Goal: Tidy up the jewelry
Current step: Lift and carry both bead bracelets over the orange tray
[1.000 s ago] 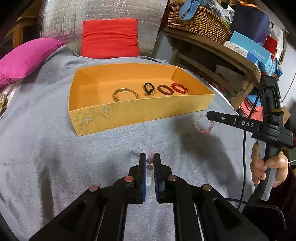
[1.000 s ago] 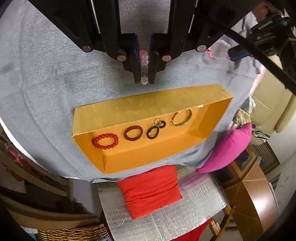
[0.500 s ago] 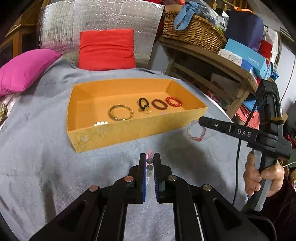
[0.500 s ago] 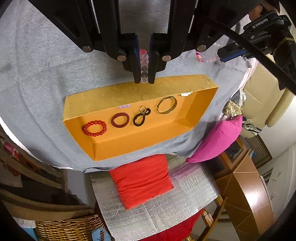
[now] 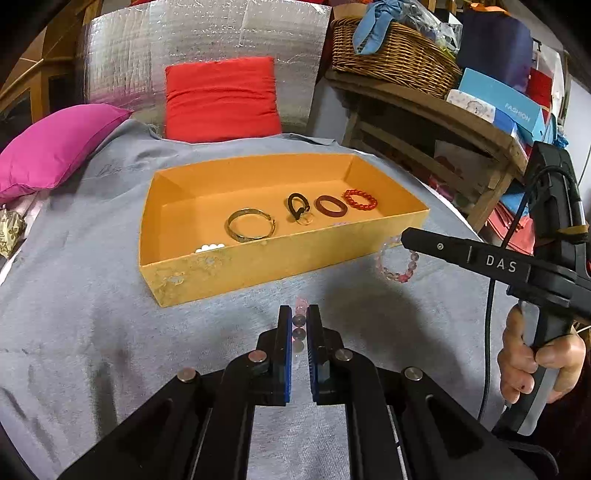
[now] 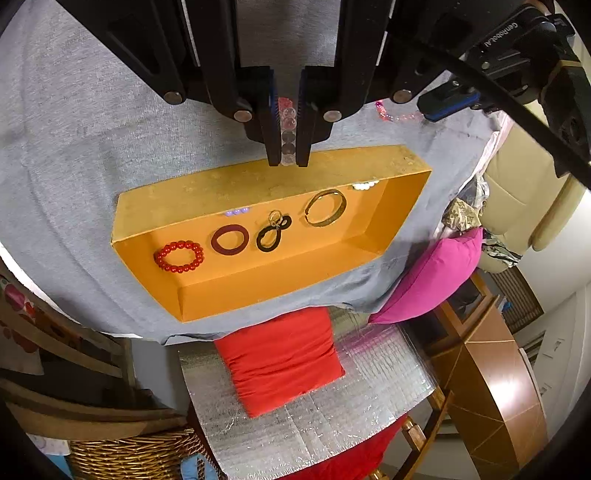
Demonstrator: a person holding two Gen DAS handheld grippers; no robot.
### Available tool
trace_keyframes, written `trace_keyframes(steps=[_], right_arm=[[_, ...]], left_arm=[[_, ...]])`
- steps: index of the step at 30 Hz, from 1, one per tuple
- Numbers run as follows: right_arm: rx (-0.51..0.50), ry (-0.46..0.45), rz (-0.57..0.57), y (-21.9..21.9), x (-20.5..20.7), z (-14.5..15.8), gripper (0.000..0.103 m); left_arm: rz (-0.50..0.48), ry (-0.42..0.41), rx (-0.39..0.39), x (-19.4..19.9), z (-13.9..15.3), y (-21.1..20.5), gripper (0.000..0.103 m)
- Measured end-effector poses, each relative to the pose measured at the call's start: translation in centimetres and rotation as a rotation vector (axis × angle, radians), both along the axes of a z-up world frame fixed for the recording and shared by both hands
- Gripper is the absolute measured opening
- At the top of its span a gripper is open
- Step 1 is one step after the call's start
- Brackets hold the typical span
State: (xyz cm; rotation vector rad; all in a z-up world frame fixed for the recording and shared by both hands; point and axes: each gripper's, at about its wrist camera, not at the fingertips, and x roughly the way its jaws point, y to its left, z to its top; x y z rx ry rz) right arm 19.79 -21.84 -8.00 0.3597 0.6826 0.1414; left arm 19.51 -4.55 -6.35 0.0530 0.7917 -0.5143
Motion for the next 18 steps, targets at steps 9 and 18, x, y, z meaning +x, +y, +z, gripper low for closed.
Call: trace_keyframes(steps=[9,18], right_arm=[[0.022,-0.054,-0.042,-1.1,0.6,1.0,0.009],[0.084,-0.083,-0.111,-3.3,2.0,1.2,0.009]], left_arm=[[0.007,-0.033,0.036,0.1,0.4,-1.0,0.008],[0.040,-0.098,0.060,0.5,2.4,-2.3,0.008]])
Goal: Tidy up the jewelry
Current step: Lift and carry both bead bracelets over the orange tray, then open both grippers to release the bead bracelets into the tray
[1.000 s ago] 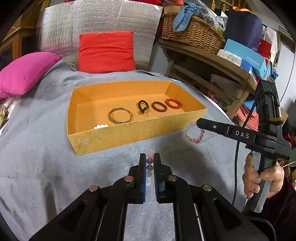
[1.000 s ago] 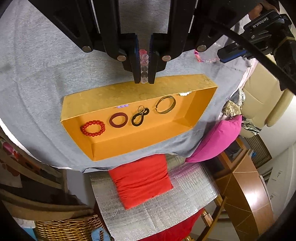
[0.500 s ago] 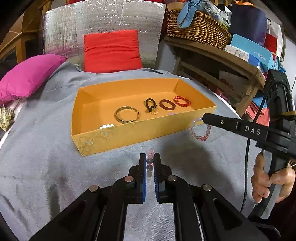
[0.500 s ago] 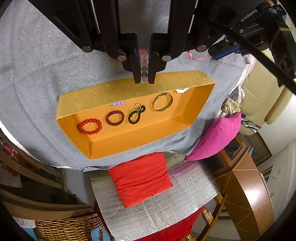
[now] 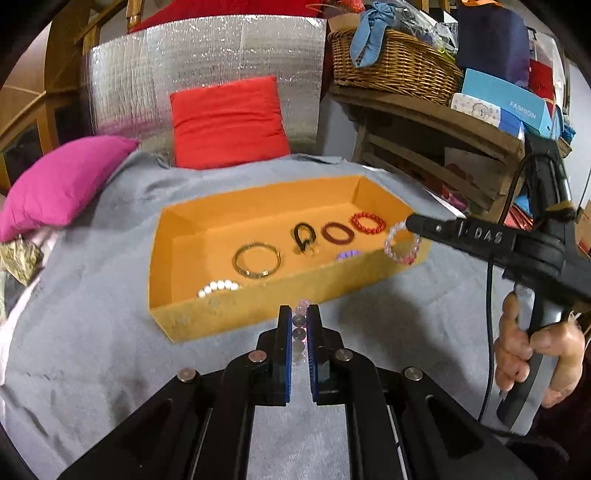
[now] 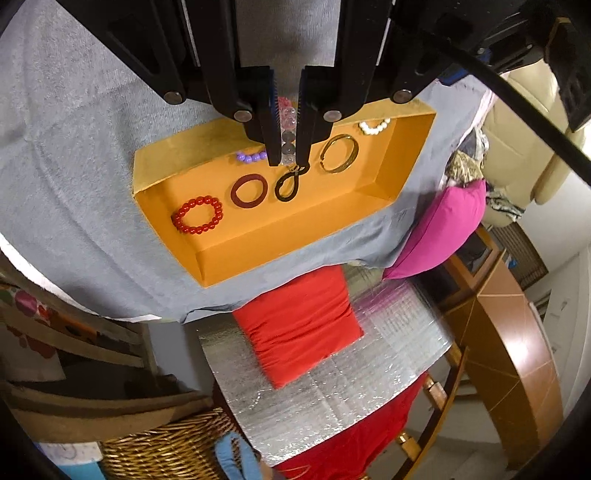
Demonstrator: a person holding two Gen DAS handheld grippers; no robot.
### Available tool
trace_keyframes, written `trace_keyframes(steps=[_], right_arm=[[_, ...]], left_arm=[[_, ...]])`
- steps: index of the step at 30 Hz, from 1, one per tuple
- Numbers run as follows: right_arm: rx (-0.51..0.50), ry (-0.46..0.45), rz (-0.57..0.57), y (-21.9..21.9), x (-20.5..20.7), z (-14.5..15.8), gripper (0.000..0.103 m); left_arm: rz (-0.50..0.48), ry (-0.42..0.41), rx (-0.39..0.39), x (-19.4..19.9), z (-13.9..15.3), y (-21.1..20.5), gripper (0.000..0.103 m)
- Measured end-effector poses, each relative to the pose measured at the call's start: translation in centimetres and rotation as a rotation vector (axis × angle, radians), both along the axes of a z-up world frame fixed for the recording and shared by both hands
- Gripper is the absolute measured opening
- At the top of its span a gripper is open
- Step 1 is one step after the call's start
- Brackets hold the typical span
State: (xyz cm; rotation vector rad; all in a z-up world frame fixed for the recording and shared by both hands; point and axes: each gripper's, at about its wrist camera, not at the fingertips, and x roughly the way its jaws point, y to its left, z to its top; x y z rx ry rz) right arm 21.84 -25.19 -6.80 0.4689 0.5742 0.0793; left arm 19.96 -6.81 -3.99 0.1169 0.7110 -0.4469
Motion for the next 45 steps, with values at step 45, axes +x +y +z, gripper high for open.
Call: trace_keyframes(steps=[45], right_arm=[[0.038,0.067,-0.102,-4.8,8.3,-2.7,0.009]], left_arm=[[0.039,0.063,0.108,11.1,-2.9,-7.8,0.008]])
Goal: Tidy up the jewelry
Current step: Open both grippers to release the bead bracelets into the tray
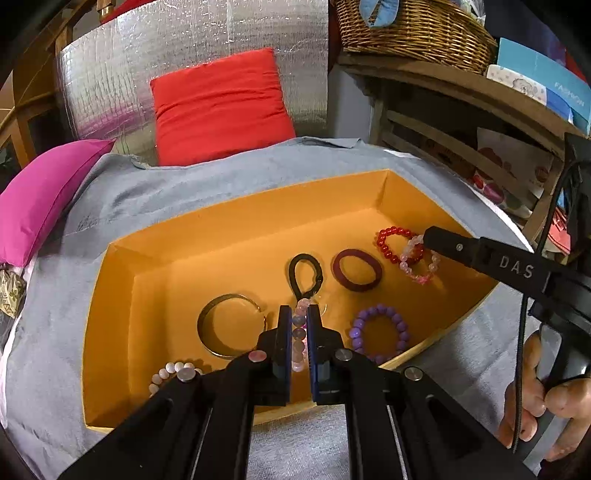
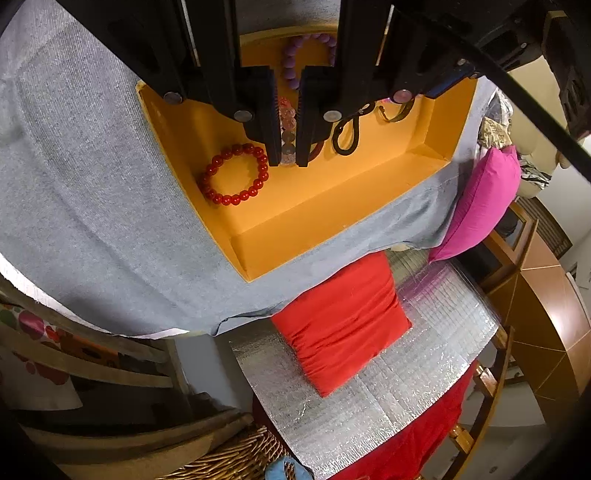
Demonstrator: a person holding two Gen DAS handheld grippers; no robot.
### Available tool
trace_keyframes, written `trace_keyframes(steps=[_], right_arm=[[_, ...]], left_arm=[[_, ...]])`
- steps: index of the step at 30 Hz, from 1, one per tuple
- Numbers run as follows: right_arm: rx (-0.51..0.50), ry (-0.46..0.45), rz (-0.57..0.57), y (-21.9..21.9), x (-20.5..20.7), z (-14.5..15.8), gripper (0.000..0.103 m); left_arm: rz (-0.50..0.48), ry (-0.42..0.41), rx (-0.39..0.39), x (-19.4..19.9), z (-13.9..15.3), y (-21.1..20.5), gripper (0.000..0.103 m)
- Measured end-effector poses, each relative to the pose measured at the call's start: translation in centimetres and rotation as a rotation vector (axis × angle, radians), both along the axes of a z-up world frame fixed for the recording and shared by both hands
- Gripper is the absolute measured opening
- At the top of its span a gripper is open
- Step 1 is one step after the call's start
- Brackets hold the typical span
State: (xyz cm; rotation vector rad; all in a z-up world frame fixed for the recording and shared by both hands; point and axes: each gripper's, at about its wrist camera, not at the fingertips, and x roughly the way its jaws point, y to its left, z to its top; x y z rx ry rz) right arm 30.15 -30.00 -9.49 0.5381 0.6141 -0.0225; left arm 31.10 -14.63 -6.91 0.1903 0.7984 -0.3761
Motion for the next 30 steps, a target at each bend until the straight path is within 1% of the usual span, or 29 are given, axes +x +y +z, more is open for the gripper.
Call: trace_keyframes(steps=[6,10,11,13,14,15,17,18,19,20,21,24,28,30], right_arm=[[0.004,0.003,-0.004,0.0,0.1,0.0,0.009],[0.009,0.007,-0.005,0.0,0.1,0.0,0.010],[0.010,0.008,-0.006,0.0,0.1,0.0,0.010],[0.011,0.012,-0.006,0.0,0.0,0.0,0.010],[0.011,0.014,-0.007,0.0,0.0,0.0,0.010],[0.013,0.015,-0.006,0.0,0.0,0.1,0.011],[0.012,0.017,-0.004,0.1,-0.1,0.2,0.017],[0.010,0.017,-0.003,0.2,-0.2,0.3,0.019],[0.009,0.016,-0.001,0.2,-0.3,0.4,0.024],[0.008,0.015,0.000,0.3,-0.4,0.5,0.025],[0.007,0.014,0.001,0.4,-0.6,0.6,0.025],[0.001,0.005,0.009,0.5,-1.2,1.2,0.025],[-0.010,-0.009,0.017,1.0,-2.1,2.2,0.027],[-0.035,-0.009,0.021,1.4,-2.7,2.8,0.038]], left_arm=[[0.009,-0.003,0.011,0.0,-0.2,-0.1,0.008],[0.019,-0.021,0.031,-0.2,0.0,-0.3,0.008],[0.022,-0.024,0.038,-0.2,0.1,-0.3,0.010],[0.030,-0.030,0.050,-0.3,0.2,-0.3,0.019],[0.034,-0.038,0.055,-0.3,0.2,-0.3,0.030],[0.040,-0.047,0.061,-0.4,0.4,-0.2,0.044],[0.055,-0.077,0.073,-0.8,0.8,-0.2,0.055],[0.058,-0.093,0.078,-1.0,1.0,-0.3,0.056],[0.060,-0.105,0.086,-1.3,1.3,-0.4,0.058],[0.061,-0.112,0.092,-1.4,1.5,-0.5,0.064],[0.064,-0.120,0.097,-1.6,1.8,-0.5,0.067],[0.088,-0.150,0.109,-2.3,2.7,-0.3,0.074],[0.126,-0.176,0.105,-3.1,4.0,0.5,0.079],[0.142,-0.181,0.104,-3.6,4.4,1.0,0.082]])
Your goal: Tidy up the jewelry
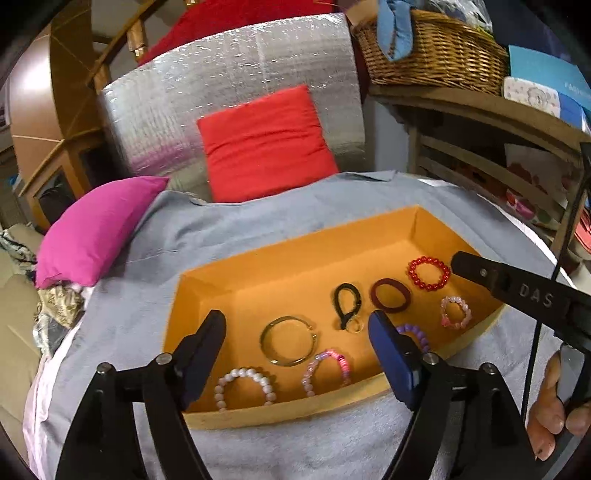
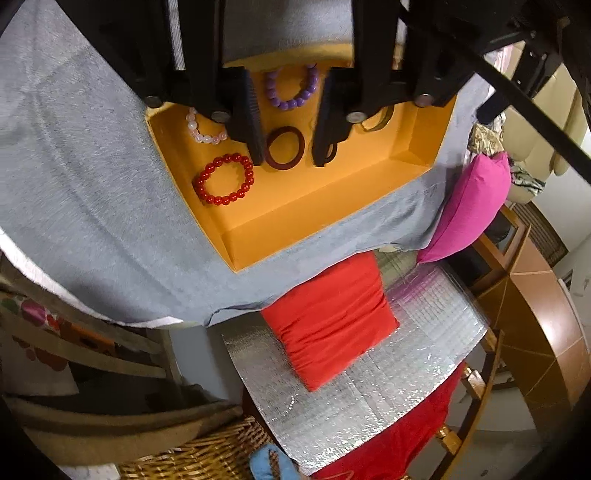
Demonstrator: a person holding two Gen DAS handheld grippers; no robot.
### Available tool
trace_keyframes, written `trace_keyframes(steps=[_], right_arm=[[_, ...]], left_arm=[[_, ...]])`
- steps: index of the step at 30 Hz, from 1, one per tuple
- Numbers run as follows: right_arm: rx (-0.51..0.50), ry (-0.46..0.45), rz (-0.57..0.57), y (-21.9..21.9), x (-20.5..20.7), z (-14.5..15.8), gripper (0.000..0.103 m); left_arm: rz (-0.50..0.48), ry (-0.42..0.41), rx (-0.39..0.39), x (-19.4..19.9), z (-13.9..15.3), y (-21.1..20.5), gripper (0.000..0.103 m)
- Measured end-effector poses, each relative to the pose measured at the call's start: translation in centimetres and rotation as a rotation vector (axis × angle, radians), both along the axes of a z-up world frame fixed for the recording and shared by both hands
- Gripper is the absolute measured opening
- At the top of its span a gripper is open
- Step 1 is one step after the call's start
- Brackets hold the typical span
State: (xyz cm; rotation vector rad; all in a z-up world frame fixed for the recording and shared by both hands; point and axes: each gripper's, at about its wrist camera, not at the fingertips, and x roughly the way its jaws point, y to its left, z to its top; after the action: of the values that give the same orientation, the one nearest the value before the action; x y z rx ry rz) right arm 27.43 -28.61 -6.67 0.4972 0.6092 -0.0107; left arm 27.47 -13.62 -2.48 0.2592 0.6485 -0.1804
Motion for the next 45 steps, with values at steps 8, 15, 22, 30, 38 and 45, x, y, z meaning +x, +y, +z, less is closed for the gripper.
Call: trace_keyframes(steps=[8,15,22,30,38,45], right_arm=[[-0.127,0.016,0.028,2.4,-3.1,1.6,0.062],[-0.211,0.022,0.032,4.3,-5.2,2.6,0.065],[-0.294,0.040,0.003,5.8,-7.0,3.0,0.075],[-0.423,0.034,-0.067,7.4,-10.7,3.1,0.089],[-0.502,0.026,-0.065,9.0,-11.8,3.1,0.097],[-0.522,0.096,-0.078,8.5,-10.2,1.7,0.097]], left_arm=[[0.080,-0.016,-0.023,-2.2,1.5,2.9,0.084],[0.141,-0.048,-0.061,-3.9,2.9,5.9,0.088],[0.211,-0.099,-0.041,-5.6,3.4,8.9,0.094],[0.265,-0.078,0.005,-7.6,1.3,11.1,0.096],[0.239,-0.096,-0.027,-9.0,1.2,11.9,0.096],[0.221,-0.075,-0.040,-8.5,0.5,11.6,0.096]])
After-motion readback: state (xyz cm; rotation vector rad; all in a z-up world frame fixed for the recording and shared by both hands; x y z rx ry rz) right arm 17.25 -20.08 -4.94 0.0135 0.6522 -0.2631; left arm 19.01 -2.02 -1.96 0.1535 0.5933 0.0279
